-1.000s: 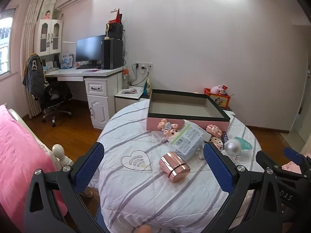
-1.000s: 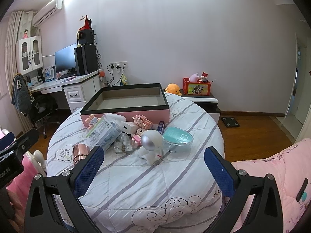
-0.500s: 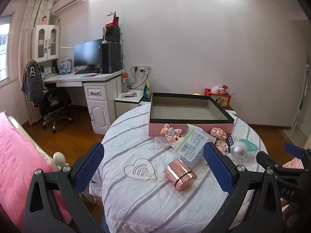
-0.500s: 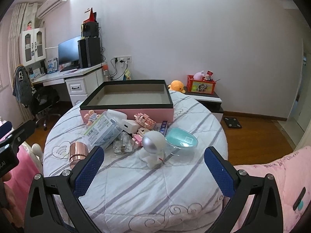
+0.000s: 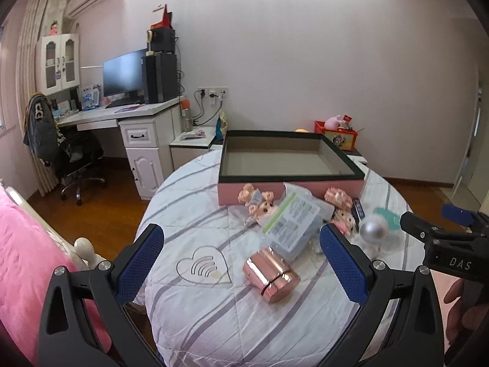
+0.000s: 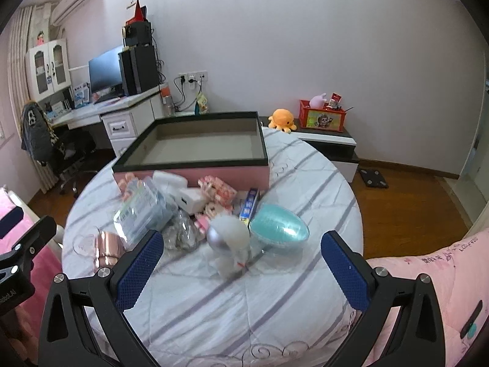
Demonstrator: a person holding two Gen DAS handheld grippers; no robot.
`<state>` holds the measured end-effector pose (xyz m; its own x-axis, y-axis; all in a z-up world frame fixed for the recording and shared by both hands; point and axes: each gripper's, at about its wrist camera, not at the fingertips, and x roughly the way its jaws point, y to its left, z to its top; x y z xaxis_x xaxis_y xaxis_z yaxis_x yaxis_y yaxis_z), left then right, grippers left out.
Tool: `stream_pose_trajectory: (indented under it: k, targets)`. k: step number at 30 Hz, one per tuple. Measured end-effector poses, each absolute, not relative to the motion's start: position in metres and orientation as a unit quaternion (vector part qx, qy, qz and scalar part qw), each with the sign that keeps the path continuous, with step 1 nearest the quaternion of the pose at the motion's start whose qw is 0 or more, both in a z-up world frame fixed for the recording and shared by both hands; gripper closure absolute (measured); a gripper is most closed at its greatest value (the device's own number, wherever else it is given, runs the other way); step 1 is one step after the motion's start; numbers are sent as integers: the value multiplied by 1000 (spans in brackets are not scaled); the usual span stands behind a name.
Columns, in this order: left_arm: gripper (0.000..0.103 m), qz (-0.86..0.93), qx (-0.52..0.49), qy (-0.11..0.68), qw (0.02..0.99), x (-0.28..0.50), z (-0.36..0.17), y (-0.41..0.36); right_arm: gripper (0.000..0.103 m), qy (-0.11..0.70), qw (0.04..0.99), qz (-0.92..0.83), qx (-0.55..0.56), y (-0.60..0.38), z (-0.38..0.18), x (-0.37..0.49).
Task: Organize rigid objects
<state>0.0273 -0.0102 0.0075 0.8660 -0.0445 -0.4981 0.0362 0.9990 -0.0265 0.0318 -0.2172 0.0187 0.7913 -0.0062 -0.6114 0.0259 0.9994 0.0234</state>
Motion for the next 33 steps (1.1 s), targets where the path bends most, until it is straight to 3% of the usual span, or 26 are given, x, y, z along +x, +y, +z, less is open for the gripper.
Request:
stream_pose_trajectory:
  k: [6, 33]
  targets:
    - [0, 10, 11, 252, 967, 35, 30, -26, 0, 306, 952, 8, 17, -218, 32, 42]
    - [0, -76, -11, 258, 963, 41, 14, -6, 0, 336, 939, -70, 5, -202, 25, 26]
